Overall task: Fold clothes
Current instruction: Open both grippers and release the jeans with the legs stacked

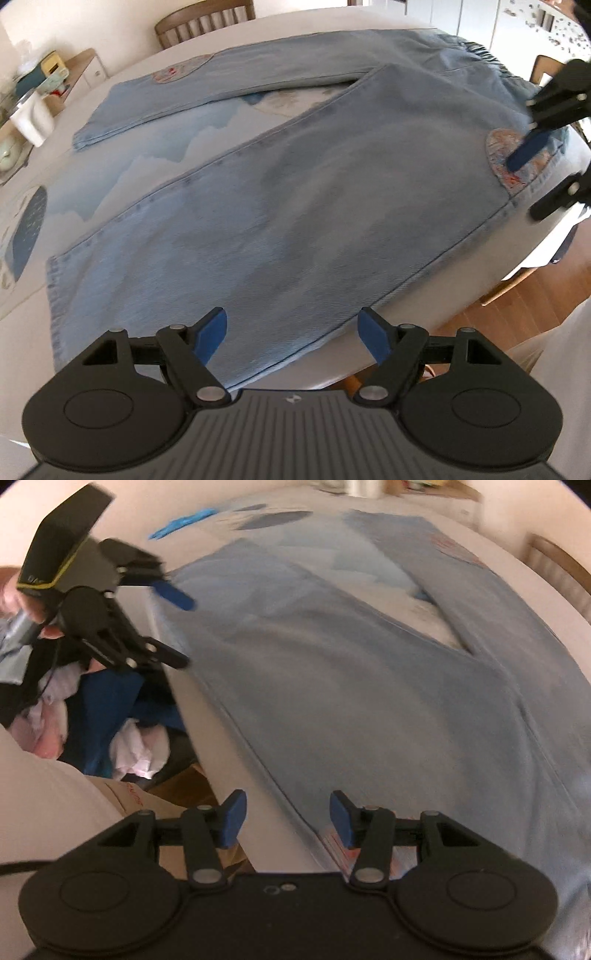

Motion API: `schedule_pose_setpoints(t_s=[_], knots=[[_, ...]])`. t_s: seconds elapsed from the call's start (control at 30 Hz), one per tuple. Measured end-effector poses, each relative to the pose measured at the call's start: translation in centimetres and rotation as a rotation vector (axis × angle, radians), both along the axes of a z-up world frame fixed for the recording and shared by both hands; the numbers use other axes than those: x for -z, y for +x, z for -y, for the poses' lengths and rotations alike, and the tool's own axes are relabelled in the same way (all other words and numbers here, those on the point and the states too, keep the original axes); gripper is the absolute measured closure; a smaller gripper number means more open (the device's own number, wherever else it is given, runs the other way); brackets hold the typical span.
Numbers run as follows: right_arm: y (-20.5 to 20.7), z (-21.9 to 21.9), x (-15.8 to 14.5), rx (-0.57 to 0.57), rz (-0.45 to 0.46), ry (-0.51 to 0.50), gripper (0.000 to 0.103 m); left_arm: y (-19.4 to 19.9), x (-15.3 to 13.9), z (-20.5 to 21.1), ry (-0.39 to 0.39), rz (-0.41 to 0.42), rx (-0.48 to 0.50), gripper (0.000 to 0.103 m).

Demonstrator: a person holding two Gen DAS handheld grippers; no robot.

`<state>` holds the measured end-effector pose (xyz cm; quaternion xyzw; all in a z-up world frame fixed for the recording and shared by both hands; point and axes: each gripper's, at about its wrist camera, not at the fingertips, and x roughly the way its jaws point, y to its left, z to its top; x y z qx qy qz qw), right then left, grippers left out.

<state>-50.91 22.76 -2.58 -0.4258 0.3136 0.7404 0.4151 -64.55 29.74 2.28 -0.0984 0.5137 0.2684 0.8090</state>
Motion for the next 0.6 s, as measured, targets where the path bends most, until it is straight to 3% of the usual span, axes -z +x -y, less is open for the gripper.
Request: schedule_pose_setpoints(t_s=[0.2,0.4,0.6], knots=[[-2.6,-1.7,1.5,-0.057,0.028,-0.008,0.0,-0.1,0.3,0.3,-0.02,0.031,-0.021,0.026],[-3.9,-1.8,2.2,-0.103,0.056,-0.001,0.0,0.2,0.7,1.4,-0.009,0.022,0.016,0.026],[-4.6,-1.9,2.9,-0.091,0.117,0.018,0.0,0.5,1.0,1.8,-0.006,0.029,0.038,0.026]])
